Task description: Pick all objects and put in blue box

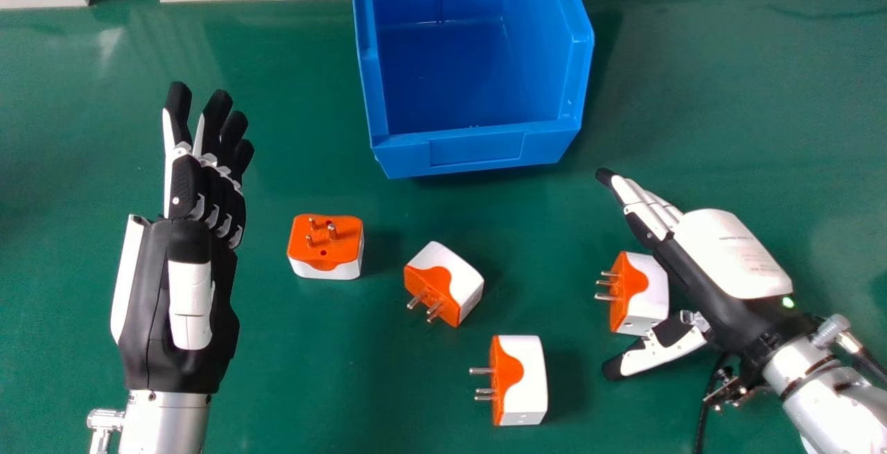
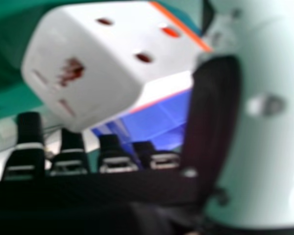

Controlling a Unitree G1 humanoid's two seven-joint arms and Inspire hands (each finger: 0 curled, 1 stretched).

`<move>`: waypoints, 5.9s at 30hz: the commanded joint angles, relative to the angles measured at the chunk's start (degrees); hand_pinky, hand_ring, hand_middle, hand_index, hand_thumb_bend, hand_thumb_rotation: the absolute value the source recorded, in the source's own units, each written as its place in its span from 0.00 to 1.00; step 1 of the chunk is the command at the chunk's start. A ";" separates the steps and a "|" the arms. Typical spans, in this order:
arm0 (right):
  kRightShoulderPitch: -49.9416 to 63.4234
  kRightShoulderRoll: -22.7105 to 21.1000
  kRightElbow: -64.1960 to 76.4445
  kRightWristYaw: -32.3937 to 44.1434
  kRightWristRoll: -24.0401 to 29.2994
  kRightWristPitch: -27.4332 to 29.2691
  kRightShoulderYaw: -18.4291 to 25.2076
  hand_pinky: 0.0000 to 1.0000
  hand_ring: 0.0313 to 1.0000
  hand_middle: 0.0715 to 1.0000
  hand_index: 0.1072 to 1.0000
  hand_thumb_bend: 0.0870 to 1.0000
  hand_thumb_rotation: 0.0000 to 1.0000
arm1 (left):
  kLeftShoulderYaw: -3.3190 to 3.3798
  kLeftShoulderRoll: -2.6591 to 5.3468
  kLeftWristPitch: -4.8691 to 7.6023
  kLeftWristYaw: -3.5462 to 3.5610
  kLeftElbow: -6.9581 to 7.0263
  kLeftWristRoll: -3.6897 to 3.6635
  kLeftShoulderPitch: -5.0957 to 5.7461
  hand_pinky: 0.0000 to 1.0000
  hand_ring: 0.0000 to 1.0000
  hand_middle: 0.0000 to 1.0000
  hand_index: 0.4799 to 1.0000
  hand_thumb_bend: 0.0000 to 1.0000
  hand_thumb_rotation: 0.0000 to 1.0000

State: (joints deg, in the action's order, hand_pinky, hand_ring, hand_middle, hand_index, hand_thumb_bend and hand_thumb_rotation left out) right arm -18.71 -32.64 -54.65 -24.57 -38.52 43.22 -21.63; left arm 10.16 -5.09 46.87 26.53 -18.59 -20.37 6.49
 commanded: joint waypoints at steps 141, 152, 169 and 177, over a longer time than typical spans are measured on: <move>4.85 1.45 5.24 -0.06 9.93 6.69 9.38 0.39 0.41 0.42 0.46 0.48 0.00 | 0.33 -0.17 0.20 1.27 0.20 -1.09 -1.12 1.00 1.00 1.00 1.00 0.94 0.94; 9.59 1.43 15.61 6.06 14.90 7.13 13.39 0.38 0.39 0.44 0.47 0.47 0.00 | 0.14 -0.09 -0.13 1.41 0.43 -1.29 -1.02 1.00 1.00 1.00 1.00 0.95 0.93; 13.88 4.19 32.78 16.04 23.40 7.30 20.11 0.37 0.38 0.45 0.47 0.47 0.00 | 0.31 -0.16 -0.37 1.28 0.76 -1.11 -1.01 1.00 1.00 1.00 1.00 0.95 0.93; 13.68 5.71 36.41 17.78 24.45 7.22 22.58 0.36 0.38 0.45 0.48 0.47 0.00 | 0.43 -0.16 0.14 1.14 0.00 -0.50 -1.37 1.00 1.00 1.00 1.00 0.94 0.93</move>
State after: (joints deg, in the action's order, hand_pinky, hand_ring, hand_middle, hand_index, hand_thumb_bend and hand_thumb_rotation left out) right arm -4.24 -27.06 -20.51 -6.73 -15.92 49.49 -0.58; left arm 10.39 -5.09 45.85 27.60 -18.95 -21.02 5.70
